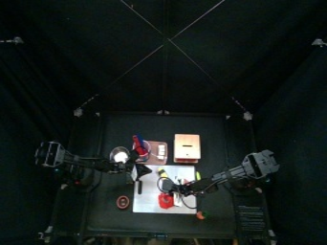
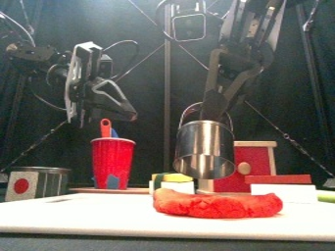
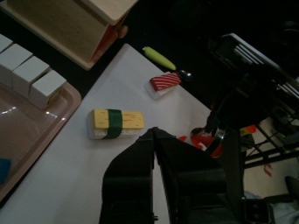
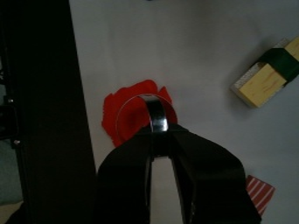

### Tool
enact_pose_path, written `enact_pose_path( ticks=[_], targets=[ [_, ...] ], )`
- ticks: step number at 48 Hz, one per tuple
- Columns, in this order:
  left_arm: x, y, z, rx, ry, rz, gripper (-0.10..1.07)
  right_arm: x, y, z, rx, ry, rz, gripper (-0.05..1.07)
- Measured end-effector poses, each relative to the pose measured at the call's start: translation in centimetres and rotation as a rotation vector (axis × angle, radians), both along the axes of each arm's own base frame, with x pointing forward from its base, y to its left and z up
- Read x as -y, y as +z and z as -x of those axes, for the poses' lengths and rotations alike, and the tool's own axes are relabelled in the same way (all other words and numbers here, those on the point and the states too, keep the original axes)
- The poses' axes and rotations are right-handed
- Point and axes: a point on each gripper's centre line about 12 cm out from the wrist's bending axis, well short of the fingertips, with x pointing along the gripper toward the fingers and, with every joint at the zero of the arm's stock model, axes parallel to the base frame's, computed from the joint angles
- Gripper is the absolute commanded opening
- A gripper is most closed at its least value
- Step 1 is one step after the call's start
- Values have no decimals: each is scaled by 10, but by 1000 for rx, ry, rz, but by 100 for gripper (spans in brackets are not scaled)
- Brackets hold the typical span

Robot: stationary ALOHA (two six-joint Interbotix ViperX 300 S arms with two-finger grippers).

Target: Place cookie cutter on dough

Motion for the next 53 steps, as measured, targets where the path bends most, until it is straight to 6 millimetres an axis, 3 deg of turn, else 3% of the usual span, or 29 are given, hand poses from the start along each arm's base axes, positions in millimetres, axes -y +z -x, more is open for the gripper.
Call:
enact_pose_path(
  ticks=[44, 53],
  targets=[
    [-1, -2, 2, -8, 2, 0, 42, -8, -10, -9, -62, 5, 35, 54],
    [0, -3, 2, -11, 1, 0, 42, -10, -10, -9, -61, 9, 34, 62]
  ],
)
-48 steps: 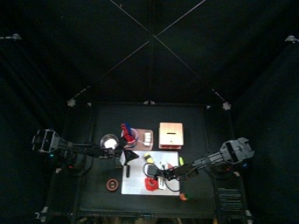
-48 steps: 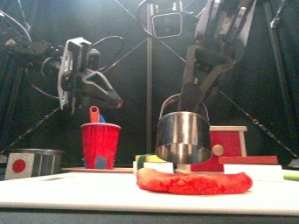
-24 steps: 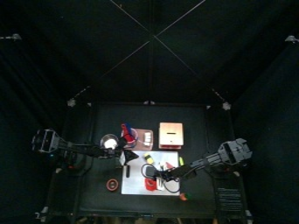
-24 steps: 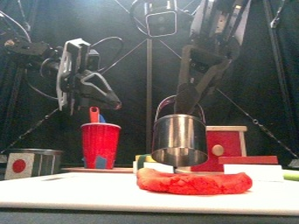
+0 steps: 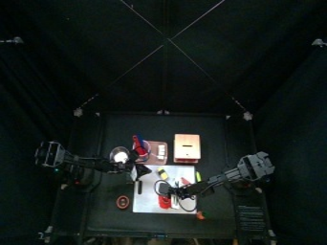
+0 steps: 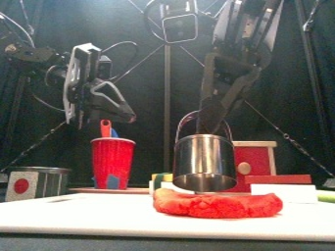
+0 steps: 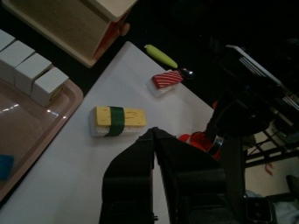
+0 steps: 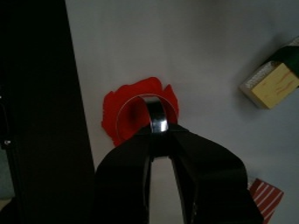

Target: Place cookie cutter on dough

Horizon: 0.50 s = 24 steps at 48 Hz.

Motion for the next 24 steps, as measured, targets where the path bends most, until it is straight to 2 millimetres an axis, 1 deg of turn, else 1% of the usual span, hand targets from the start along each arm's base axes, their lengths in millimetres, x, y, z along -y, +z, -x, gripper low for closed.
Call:
enact_pose_path(
  ticks=[5, 10, 24],
  targets=[
    [0, 0, 0, 1, -1, -1, 42, -1, -2, 0, -4, 3, 1, 70],
    [0, 0, 0, 2, 0, 0, 42, -2, -2, -1, -4, 5, 1, 76],
    [0, 0, 0, 1, 0, -2, 42, -5, 0, -2, 5, 12, 0, 77]
  ],
)
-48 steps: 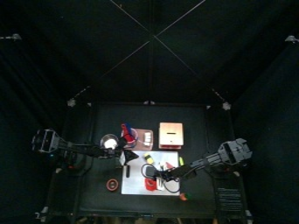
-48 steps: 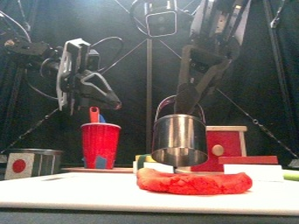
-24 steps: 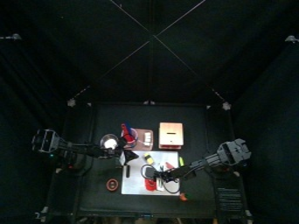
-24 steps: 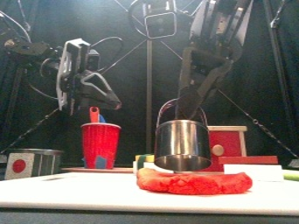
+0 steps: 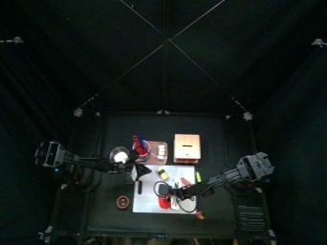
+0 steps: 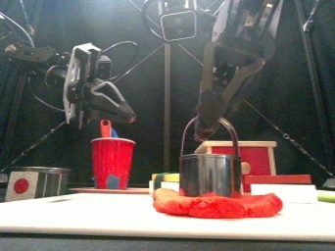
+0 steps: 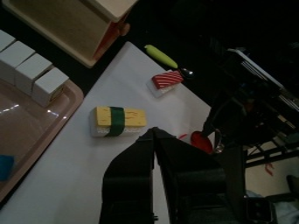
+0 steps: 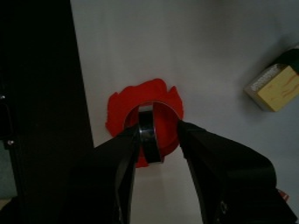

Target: Place cookie cutter on dough

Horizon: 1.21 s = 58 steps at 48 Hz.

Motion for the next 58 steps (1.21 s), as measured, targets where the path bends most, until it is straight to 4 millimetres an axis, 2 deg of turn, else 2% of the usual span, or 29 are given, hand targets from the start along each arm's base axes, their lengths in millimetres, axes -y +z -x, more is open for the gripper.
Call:
enact_pose_path(
  ticks=[10, 29, 58],
  targets=[
    [0, 0, 0, 2, 0, 0, 42, -6, 0, 1, 6, 17, -3, 73],
    [0, 0, 0, 0, 2, 0, 42, -9, 3, 0, 15, 22, -6, 58],
    [0, 0, 0, -2, -1, -1, 42, -11, 10, -5, 36, 16, -26, 57]
  ],
)
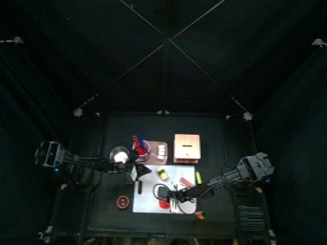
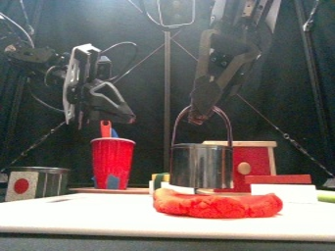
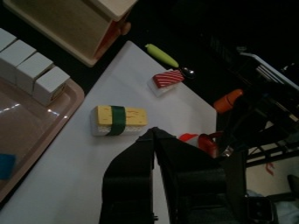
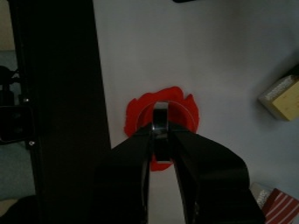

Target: Place cookie cutter on dough

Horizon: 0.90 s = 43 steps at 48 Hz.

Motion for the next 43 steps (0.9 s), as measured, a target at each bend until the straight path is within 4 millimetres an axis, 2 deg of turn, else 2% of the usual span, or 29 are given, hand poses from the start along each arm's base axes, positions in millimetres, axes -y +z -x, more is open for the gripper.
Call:
enact_pose_path(
  ticks=[24, 38, 43],
  targets=[
    [0, 0, 0, 0, 0, 0, 42, -4, -7, -2, -6, -1, -16, 60],
    [0, 0, 0, 0, 1, 1, 42, -4, -7, -2, -5, 1, -16, 78],
    [0, -1, 1, -5, 0, 0, 42, -3, -7, -1, -5, 7, -9, 82]
  ],
)
